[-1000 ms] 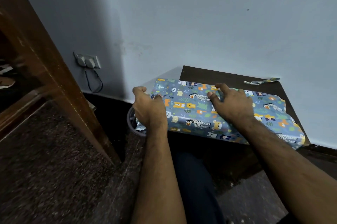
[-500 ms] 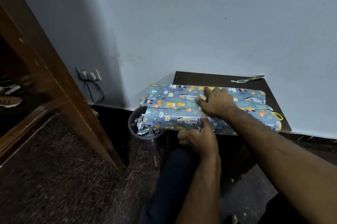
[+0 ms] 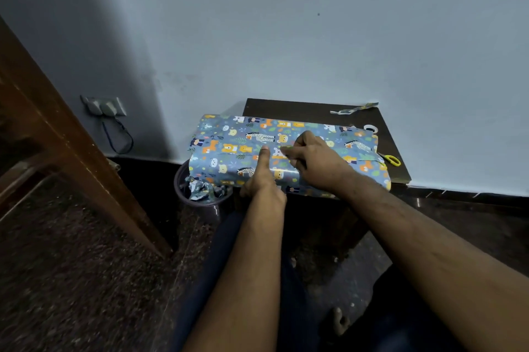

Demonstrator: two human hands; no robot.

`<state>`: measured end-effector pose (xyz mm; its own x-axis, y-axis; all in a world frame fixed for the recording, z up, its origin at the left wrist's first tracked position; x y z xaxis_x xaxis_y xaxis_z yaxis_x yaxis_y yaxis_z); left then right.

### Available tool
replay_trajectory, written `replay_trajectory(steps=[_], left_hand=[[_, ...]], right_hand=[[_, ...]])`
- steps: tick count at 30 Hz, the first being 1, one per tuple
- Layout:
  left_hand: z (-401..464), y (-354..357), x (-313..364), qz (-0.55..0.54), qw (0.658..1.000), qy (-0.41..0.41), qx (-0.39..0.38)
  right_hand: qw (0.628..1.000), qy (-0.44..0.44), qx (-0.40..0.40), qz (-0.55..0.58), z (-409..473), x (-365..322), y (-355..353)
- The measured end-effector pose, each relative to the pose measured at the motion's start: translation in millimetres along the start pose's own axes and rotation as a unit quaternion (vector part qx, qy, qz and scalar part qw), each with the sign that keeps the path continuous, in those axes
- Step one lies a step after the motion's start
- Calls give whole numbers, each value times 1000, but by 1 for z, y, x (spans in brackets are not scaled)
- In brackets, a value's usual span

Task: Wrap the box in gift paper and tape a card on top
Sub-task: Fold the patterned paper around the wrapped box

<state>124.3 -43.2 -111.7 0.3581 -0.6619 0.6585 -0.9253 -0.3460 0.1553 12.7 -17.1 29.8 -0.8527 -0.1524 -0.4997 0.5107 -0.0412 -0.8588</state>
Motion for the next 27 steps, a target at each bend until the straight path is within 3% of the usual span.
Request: replay_trajectory(steps=[5, 12, 16, 22, 27], left_hand=[[-41, -18, 19, -74, 996, 12, 45], [-37, -41, 41, -59, 995, -23, 83], [-31, -42, 46, -54, 995, -7, 77], [-34, -33, 48, -68, 993, 60, 69], [-32, -37, 52, -100, 987, 97, 82]], right_hand=[[998, 36, 48, -28, -7, 18, -14], [987, 52, 21, -149, -10, 36, -29], [990, 44, 72, -113, -16, 32, -31], [975, 77, 83, -191, -24, 23, -8], [967, -5, 157, -202, -38, -4, -7]])
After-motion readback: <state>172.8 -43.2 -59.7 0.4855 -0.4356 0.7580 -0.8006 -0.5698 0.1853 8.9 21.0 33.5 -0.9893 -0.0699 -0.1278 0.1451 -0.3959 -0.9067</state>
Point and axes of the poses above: each hand's wrist, its own z-axis towards the middle knuckle, its own y-axis out of the palm, x = y × z, the point moved 8 cm from there along z, towards the middle knuckle, and after that the axes turned 14 degrees about z, right-handed, at the moved point
